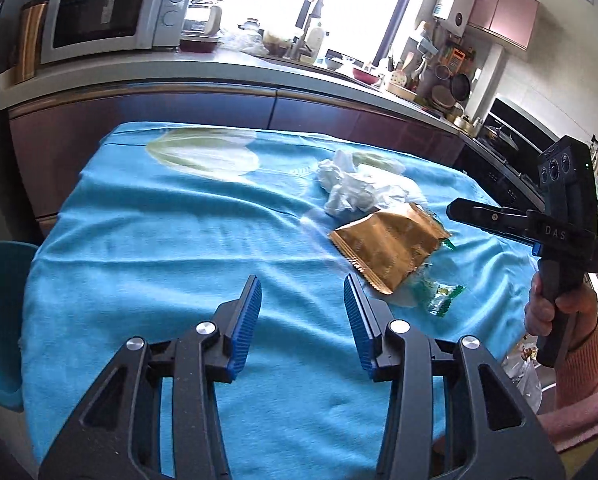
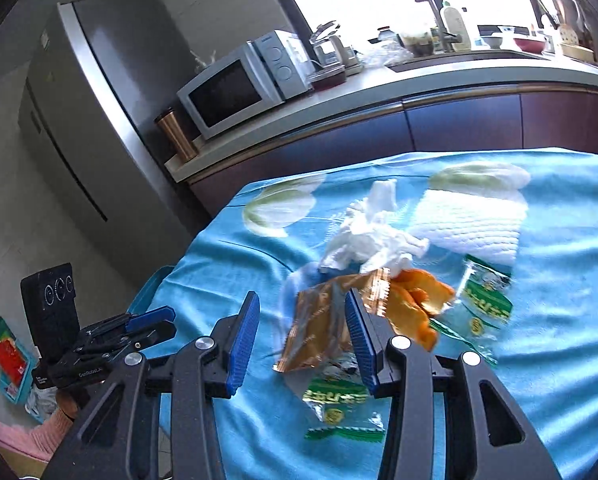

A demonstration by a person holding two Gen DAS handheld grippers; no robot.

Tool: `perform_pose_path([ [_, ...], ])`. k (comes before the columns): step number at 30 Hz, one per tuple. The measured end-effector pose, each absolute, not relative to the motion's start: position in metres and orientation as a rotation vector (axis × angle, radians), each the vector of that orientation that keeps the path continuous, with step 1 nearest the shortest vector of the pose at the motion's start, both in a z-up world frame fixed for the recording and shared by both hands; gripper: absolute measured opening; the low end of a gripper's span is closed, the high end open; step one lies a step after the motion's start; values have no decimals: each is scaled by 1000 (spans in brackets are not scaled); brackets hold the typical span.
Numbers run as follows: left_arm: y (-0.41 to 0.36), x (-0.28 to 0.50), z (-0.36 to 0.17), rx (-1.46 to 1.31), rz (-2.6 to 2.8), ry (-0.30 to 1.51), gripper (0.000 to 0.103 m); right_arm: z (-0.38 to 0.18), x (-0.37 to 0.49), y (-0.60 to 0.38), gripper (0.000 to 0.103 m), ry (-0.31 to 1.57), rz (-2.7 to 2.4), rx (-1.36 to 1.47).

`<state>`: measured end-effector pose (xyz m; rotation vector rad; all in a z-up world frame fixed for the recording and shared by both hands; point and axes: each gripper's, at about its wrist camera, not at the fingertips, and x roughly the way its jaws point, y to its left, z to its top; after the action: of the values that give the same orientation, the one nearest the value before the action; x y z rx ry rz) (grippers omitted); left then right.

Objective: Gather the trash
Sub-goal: 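Grasp a brown wrapper with the left tool while the right tool grasps the green snack packet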

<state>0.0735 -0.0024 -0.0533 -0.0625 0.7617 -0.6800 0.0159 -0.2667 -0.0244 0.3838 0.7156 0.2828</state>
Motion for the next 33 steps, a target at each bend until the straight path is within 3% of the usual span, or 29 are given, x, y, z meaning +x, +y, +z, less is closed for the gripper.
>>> perform_pose_path([
  [8, -51, 70, -57, 6, -749, 778, 43, -60, 17, -290, 42, 782, 251, 488],
  [9, -56, 69, -58, 17, -760, 779, 43, -62, 19, -291, 39, 785, 264, 506],
  [11, -66, 69, -59, 42, -770, 782, 43, -66, 23, -291, 14, 789, 282, 538],
  [14, -80, 69, -60, 70, -787, 786, 45, -67, 25, -290, 7, 782, 321, 585],
  [21, -101, 64, -57, 125, -799, 752, 53, -51, 33, -272, 5, 749, 442, 649],
  [26, -105, 66, -52, 144, -741, 712, 52, -44, 37, -254, 5, 757, 527, 676],
  [29, -103, 63, -49, 150, -725, 685, 45, -45, 39, -243, 5, 773, 553, 671],
  [30, -102, 64, -49, 149, -717, 686, 33, -46, 40, -239, 5, 781, 562, 673],
  [33, -97, 66, -50, 136, -710, 700, 16, -48, 41, -231, 7, 788, 575, 666],
])
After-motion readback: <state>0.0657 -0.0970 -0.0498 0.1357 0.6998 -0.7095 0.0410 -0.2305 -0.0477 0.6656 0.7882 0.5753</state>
